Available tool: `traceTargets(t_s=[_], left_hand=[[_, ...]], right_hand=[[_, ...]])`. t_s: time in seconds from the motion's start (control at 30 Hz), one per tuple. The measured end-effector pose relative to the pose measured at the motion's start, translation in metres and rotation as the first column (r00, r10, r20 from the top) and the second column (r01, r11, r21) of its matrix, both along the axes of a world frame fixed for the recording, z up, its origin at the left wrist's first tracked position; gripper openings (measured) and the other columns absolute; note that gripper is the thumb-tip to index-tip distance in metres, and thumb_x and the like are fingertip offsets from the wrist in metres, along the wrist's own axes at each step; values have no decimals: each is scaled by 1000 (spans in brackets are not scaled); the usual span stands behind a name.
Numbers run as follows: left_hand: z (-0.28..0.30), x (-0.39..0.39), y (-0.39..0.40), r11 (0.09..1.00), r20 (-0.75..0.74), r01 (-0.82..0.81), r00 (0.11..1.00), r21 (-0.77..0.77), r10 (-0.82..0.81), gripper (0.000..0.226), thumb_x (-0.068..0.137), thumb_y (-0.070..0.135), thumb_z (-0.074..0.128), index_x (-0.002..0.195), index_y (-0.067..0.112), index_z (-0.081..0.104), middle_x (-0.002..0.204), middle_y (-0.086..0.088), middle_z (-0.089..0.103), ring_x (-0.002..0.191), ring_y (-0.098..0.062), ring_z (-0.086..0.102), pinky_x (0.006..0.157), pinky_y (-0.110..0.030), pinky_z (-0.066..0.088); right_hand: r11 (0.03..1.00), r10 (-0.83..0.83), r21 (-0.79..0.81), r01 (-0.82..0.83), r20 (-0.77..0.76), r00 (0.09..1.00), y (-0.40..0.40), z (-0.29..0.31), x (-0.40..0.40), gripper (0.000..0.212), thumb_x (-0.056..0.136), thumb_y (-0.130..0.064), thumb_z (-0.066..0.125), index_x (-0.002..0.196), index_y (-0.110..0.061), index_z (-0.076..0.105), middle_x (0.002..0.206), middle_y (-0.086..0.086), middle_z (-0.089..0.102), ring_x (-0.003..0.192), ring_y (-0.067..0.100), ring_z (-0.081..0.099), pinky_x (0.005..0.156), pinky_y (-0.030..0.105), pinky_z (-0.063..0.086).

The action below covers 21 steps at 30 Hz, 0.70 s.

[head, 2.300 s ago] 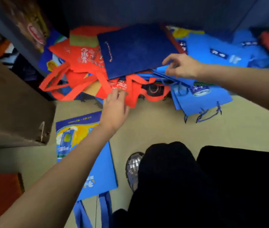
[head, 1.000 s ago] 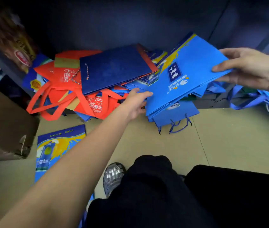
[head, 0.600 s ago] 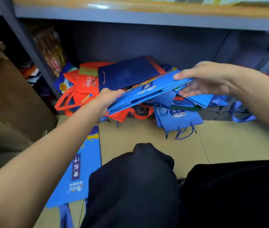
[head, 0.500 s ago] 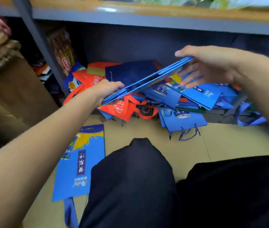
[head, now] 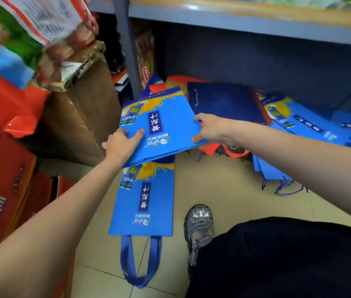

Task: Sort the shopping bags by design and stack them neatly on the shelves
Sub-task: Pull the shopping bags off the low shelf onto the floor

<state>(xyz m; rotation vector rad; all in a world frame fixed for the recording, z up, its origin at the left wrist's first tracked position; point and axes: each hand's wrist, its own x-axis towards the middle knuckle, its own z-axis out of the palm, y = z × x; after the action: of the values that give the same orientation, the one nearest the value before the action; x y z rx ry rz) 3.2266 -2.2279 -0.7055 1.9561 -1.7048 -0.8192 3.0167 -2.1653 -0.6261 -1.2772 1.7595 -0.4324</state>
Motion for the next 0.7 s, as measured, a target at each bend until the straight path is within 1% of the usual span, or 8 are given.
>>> traceTargets(t_s=[0.03,0.1,0.2,0.3,0.37,0.47,0.57,0.7], left_hand=[[-12,5,1,1000,21,-16,1000,-11,17,58,89,55,50,126,9,52,128,-16,53,125,-33,41,104,-35,24],[-33,15,4,999,34,-30,999,-25,31,56,89,53,51,125,11,52,130,-17,49,125,-34,37,102,-34,22],[-54,21,9,997,36,-36,999,-74,38,49,90,46,53,125,11,52,133,-16,40,127,-33,27,103,-33,22],[-77,35,18,995,64,-17,998,-99,24,44,90,41,56,122,11,52,132,-15,39,126,-30,27,103,-31,23],[-98,50,34,997,105,-5,994,-81,14,45,88,40,59,121,11,52,130,-17,39,123,-32,29,102,-32,22],[-125,69,64,998,143,-68,987,-13,69,62,79,55,54,119,8,51,125,-22,41,119,-36,31,101,-36,20],[-146,81,83,988,196,-156,969,12,150,83,64,70,30,112,5,53,120,-22,48,117,-37,37,98,-35,16],[-154,88,101,971,301,-206,940,119,162,77,69,64,26,110,6,57,115,-21,56,115,-36,44,97,-35,17]], right_hand=[[999,52,15,-51,-81,995,-2,-13,4,67,87,-1,60,144,-10,26,132,7,40,88,22,54,58,12,51],[985,173,70,-160,-242,955,-6,-43,10,74,83,-8,67,145,-15,26,140,8,39,113,29,52,87,28,50],[951,298,175,-254,-307,904,-9,-86,23,79,80,-14,71,145,-20,26,139,14,36,116,31,50,85,33,49],[920,363,230,-316,-198,911,0,-120,38,80,77,-11,74,142,-17,28,137,14,38,106,28,52,71,28,47],[896,388,281,-345,-116,914,10,-140,47,78,76,-9,74,140,-16,29,133,12,43,102,28,56,71,29,47],[841,385,387,-377,59,921,23,-166,61,75,78,-7,73,136,-21,29,125,15,49,89,26,59,62,26,50],[778,280,504,-374,256,925,37,-185,73,68,79,-1,69,131,-23,31,128,19,45,97,28,59,83,37,55],[716,173,590,-373,367,914,58,-198,81,68,82,4,65,136,-18,30,131,16,42,107,32,59,94,41,50]])
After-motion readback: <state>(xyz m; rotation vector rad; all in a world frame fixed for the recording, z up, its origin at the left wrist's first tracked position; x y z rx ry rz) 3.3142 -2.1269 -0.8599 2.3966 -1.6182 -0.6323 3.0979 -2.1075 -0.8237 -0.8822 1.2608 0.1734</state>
